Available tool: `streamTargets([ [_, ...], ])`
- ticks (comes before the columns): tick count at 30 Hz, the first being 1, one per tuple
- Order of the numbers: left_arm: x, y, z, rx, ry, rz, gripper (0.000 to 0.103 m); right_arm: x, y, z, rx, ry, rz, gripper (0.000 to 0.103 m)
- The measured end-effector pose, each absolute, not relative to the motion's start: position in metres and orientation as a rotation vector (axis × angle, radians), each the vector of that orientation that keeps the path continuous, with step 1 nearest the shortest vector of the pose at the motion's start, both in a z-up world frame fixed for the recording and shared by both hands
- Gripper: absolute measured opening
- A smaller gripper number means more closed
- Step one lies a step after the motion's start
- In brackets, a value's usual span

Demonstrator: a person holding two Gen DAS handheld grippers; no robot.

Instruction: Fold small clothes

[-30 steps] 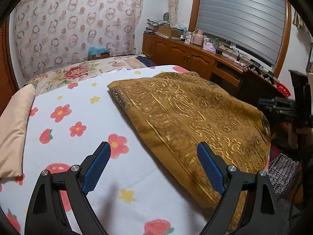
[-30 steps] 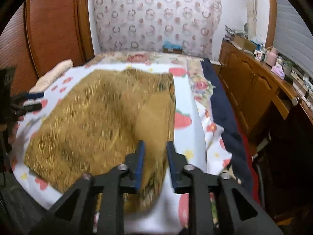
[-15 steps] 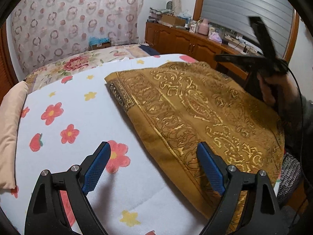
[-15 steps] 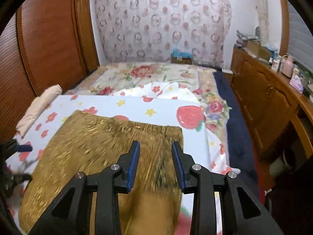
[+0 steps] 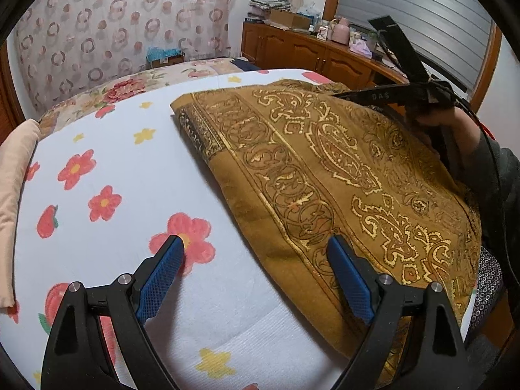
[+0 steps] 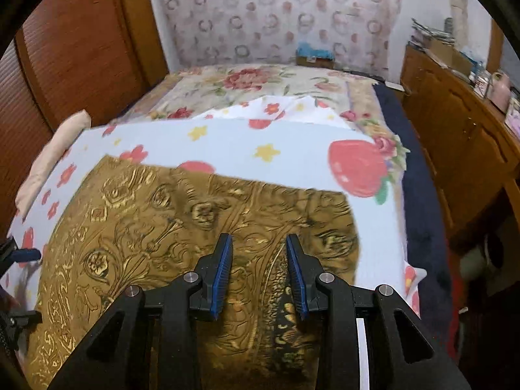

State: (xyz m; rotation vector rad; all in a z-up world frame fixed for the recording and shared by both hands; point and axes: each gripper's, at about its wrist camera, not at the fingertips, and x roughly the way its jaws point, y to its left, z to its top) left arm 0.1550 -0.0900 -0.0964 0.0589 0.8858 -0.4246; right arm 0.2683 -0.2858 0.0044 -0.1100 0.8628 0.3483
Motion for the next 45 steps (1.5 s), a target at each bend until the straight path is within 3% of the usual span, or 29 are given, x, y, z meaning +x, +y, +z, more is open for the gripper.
streamTargets([
  [5, 0.157, -0.090, -0.096, 0.048, 0.893, -0.429, 0.090, 0.276, -0.282, 0.003, -0.124, 0.879, 0.327, 0.039],
  [7, 0.158, -0.090, -0.095, 0.048, 0.892, -0.429, 0.090, 0.278, -0.281, 0.004, -0.126, 0.881, 0.325, 0.025],
  [8, 0.158, -0.090, -0.096, 0.047, 0.892, -0.430, 0.090, 0.278, -0.278, 0.006, -0.133, 0.874, 0.334, 0.005],
  [15, 0.149, -0.086, -0.085, 0.035, 0.833, -0.417, 0.090, 0.220, -0.279, 0.075, -0.182, 0.562, 0.244, 0.003],
  [16, 0.147, -0.086, -0.081, 0.025, 0.822, -0.422, 0.090, 0.212, -0.276, 0.084, -0.219, 0.506, 0.197, 0.004],
  [17, 0.145, -0.086, -0.078, 0.022, 0.814, -0.426, 0.090, 0.209, -0.273, 0.088, -0.261, 0.481, 0.158, 0.012],
  [18, 0.142, -0.088, -0.074, 0.024, 0.803, -0.432, 0.090, 0.212, -0.270, 0.087, -0.286, 0.500, 0.123, 0.031],
  [20, 0.138, -0.089, -0.071, 0.035, 0.795, -0.439, 0.090, 0.225, -0.271, 0.079, -0.315, 0.573, 0.056, 0.048],
  [27, 0.130, -0.093, -0.076, 0.048, 0.819, -0.468, 0.090, 0.219, -0.292, 0.065, -0.236, 0.661, 0.126, 0.053],
  [45, 0.105, -0.104, -0.081, 0.067, 0.853, -0.519, 0.090, 0.088, -0.344, 0.036, -0.125, 0.757, 0.178, 0.057],
])
